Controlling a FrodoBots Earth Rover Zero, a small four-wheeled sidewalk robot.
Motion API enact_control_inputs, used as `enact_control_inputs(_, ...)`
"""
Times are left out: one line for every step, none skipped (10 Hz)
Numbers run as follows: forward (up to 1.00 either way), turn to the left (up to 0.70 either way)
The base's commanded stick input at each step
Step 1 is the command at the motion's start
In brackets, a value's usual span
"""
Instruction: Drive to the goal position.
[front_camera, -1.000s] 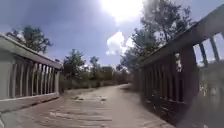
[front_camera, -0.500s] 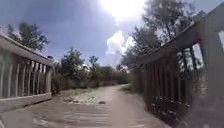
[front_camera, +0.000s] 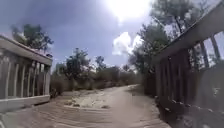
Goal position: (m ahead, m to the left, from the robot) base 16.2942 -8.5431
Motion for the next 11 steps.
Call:
enact_control_inputs(0.70, 0.00)
enact_control_inputs(0.70, 0.00)
enact_control_inputs(0.70, 0.00)
enact_control_inputs(0.70, 0.00)
enact_control_inputs(0.70, 0.00)
enact_control_inputs(0.70, 0.00)
enact_control_inputs(0.70, 0.00)
enact_control_inputs(0.70, 0.00)
enact_control_inputs(0.70, 0.00)
enact_control_inputs(0.70, 0.00)
enact_control_inputs(0.70, 0.00)
